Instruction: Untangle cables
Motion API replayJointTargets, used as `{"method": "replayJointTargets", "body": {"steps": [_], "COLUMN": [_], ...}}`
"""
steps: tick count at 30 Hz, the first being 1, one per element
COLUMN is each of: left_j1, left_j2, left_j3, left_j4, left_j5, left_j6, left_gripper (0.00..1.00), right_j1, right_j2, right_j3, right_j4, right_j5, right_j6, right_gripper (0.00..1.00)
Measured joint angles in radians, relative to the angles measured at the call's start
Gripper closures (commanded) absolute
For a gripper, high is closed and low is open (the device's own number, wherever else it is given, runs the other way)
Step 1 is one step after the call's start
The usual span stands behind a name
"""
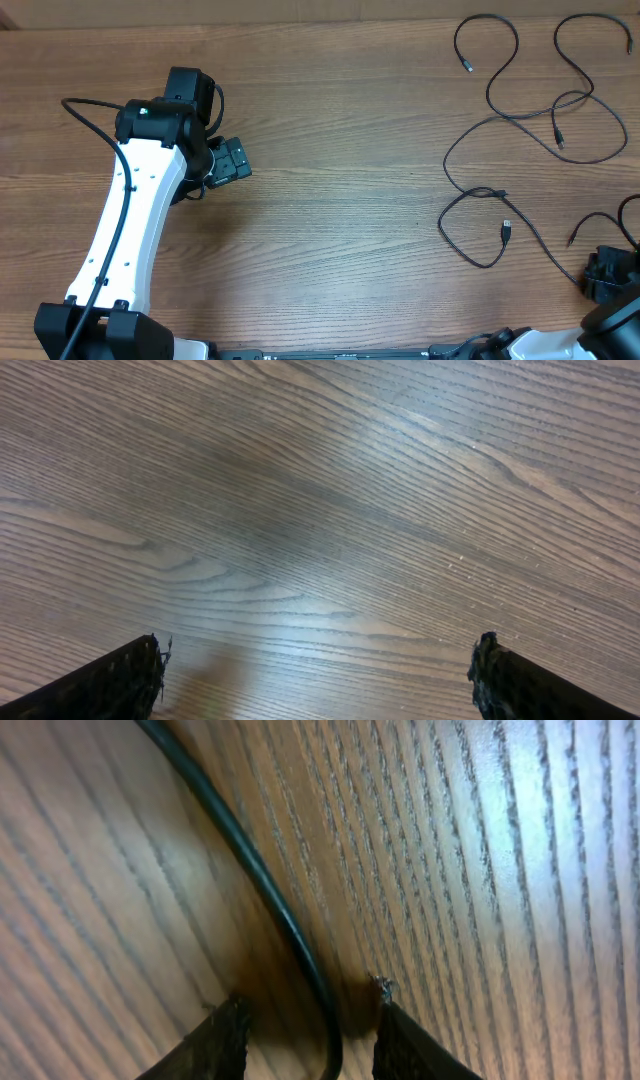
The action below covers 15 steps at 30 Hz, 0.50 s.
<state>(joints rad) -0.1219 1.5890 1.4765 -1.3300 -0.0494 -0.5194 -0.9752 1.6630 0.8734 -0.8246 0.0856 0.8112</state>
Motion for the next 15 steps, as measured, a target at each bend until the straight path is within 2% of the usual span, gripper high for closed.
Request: {"method": "replayJointTargets", "body": {"steps": [6, 15], "left_j1": [0.0, 0.0], "left_j2": [0.0, 0.0], "left_j3": [0.0, 0.0], "left_j4": [0.0, 0.001], "left_j5": [0.0, 0.0], "left_j6": [0.0, 0.004], "left_gripper": [0.0, 0.0], "right_j1": [0.001, 0.001], "right_j2": [0.012, 0.053], "right_j3": [0.008, 0.09], "right_j4": [0.025, -0.055], "right_j5": [-0.01, -0.005], "right_j6": [-0.005, -0.003], "right_gripper": [0.96, 0.96]}}
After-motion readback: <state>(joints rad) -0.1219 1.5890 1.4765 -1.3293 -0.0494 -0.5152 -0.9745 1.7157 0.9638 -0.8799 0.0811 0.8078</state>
